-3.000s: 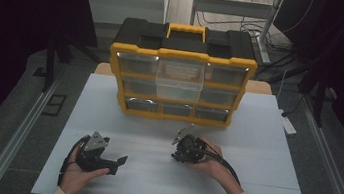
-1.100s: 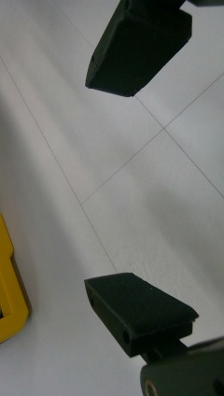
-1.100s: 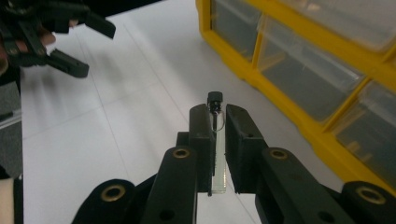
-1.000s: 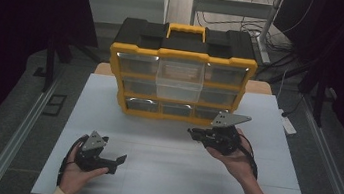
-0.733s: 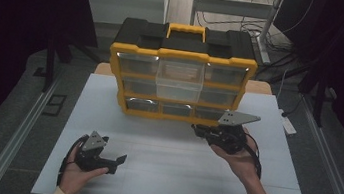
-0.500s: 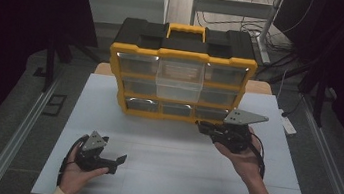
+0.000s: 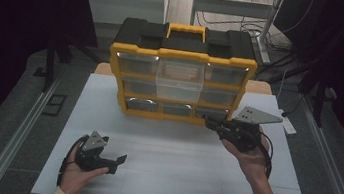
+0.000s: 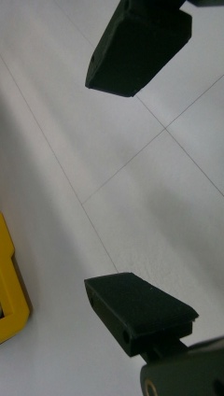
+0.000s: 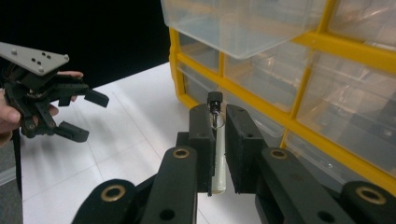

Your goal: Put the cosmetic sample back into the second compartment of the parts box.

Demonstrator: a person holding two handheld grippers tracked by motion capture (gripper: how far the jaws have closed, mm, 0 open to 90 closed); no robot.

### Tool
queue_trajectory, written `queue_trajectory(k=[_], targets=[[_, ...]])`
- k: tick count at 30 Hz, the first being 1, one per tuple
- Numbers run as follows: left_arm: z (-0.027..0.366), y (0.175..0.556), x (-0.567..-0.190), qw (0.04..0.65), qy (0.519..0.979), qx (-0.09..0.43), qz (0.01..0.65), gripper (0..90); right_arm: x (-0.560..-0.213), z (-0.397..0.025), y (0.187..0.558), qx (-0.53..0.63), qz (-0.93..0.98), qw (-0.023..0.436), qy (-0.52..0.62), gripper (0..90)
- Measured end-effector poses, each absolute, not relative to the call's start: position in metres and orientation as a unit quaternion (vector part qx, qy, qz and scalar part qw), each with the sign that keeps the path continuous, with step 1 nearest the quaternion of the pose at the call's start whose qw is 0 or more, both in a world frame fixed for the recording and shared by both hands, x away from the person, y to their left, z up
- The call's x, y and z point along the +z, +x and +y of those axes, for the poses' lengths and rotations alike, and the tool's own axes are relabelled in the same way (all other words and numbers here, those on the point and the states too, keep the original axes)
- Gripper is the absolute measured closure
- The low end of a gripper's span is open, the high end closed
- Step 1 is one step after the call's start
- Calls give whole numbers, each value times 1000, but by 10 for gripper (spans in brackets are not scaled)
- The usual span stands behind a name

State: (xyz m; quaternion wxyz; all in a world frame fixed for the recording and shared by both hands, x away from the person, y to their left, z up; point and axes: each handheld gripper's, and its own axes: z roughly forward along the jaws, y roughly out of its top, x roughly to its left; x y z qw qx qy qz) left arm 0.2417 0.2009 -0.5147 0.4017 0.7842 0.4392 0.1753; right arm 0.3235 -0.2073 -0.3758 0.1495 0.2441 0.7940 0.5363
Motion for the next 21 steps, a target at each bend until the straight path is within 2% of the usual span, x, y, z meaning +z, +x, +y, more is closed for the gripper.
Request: queue_trajectory(k=[21], targets=[[201, 242, -515, 402, 784, 176, 439, 72, -361, -218, 318, 558, 774, 169, 248, 812]])
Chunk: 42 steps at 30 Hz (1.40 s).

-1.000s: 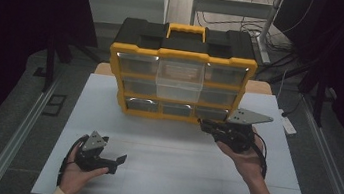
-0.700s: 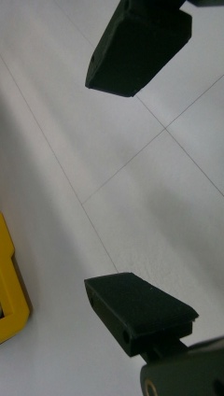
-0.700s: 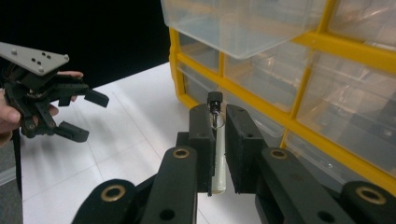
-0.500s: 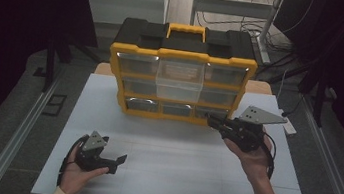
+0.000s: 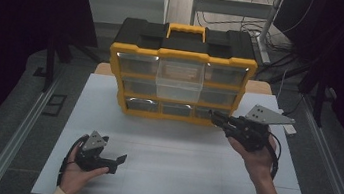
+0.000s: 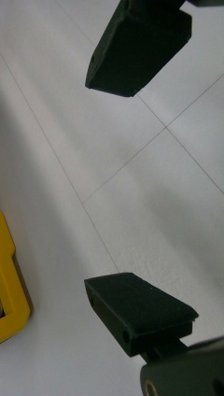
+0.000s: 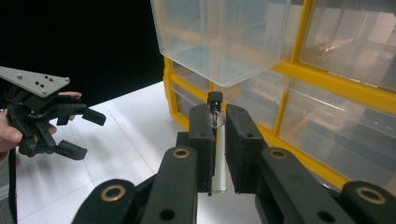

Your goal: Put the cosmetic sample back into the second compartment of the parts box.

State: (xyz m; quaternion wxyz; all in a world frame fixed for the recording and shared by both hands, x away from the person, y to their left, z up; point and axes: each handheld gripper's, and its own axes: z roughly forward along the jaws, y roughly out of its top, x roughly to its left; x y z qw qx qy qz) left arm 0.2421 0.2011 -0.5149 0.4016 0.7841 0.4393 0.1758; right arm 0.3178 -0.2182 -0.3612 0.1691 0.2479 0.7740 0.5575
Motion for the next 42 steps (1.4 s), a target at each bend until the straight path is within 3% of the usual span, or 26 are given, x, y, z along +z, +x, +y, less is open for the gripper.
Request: queue_trajectory(k=[42], targets=[[201, 244, -515, 405, 782, 174, 441, 74, -319, -213, 336, 594, 739, 201, 247, 812]])
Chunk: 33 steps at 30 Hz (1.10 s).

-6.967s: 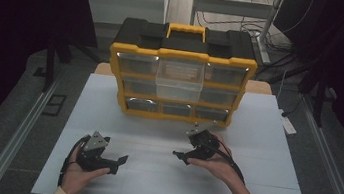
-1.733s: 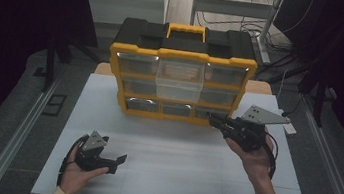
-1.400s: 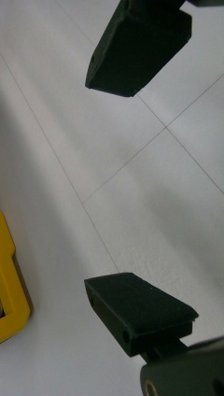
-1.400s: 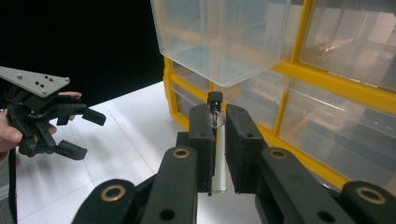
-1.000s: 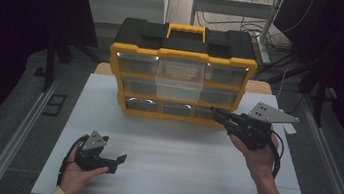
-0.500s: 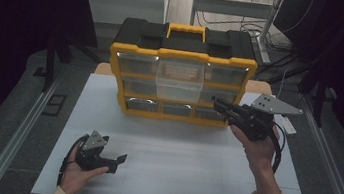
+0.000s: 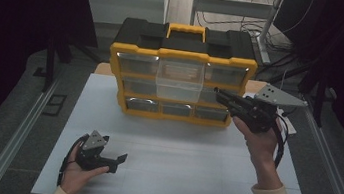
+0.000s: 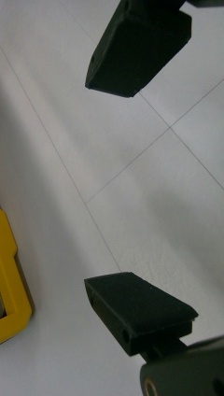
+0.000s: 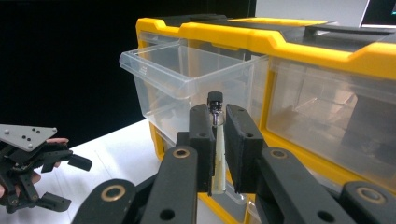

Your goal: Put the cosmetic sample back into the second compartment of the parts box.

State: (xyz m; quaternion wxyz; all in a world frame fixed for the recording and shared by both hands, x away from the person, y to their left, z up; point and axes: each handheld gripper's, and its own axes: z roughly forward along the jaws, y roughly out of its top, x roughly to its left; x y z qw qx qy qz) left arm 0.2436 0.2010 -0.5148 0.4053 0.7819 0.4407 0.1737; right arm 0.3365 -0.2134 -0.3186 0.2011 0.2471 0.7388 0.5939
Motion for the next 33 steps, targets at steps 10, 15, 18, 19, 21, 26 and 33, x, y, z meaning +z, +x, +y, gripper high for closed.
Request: queue_trajectory(k=[10, 15, 18, 19, 21, 26, 33], targets=[[201, 243, -514, 406, 781, 176, 441, 75, -310, -208, 341, 596, 735, 212, 246, 812], [202, 243, -514, 408, 777, 181, 444, 77, -304, -206, 345, 596, 734, 212, 246, 812], [202, 243, -514, 407, 778, 181, 444, 78, -301, -203, 348, 600, 731, 214, 244, 812], [202, 243, -514, 407, 778, 181, 443, 78, -300, -202, 348, 599, 732, 214, 245, 812], [202, 243, -514, 408, 778, 182, 443, 78, -299, -202, 349, 598, 733, 213, 243, 812], [202, 243, -514, 408, 778, 181, 442, 79, -295, -198, 354, 600, 731, 216, 245, 812], [201, 243, -514, 408, 779, 180, 441, 78, -291, -196, 357, 599, 732, 215, 244, 812]])
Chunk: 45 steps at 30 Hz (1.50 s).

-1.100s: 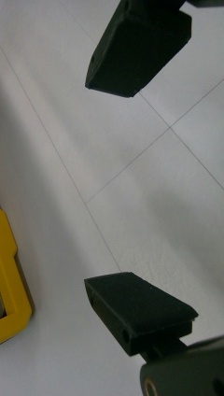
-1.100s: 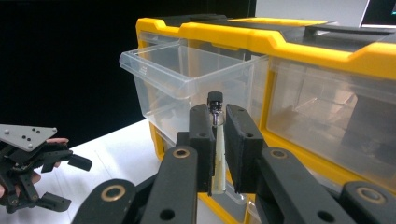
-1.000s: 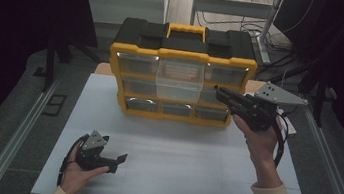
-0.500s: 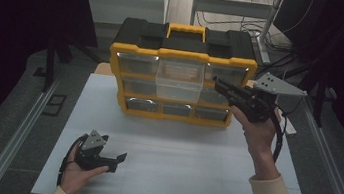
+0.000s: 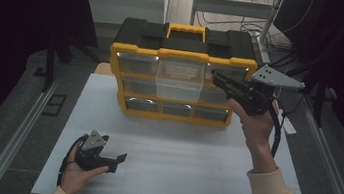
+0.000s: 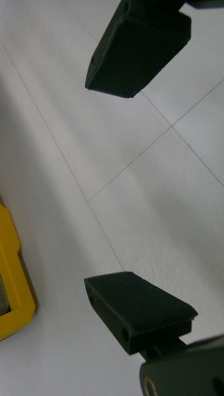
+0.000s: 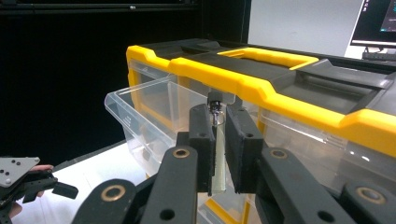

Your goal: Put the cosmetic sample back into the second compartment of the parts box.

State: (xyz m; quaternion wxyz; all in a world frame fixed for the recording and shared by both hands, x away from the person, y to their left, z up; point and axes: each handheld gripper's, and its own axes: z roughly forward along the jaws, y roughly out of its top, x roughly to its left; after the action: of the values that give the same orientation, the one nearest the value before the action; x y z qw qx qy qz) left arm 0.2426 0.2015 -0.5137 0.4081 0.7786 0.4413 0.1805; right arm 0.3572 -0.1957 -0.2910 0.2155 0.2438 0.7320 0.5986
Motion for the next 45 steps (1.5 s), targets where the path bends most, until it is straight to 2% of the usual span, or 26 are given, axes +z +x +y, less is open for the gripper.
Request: queue_trajectory(k=[45], targets=[[202, 243, -513, 409, 779, 180, 441, 80, -273, -156, 386, 585, 741, 219, 246, 812]])
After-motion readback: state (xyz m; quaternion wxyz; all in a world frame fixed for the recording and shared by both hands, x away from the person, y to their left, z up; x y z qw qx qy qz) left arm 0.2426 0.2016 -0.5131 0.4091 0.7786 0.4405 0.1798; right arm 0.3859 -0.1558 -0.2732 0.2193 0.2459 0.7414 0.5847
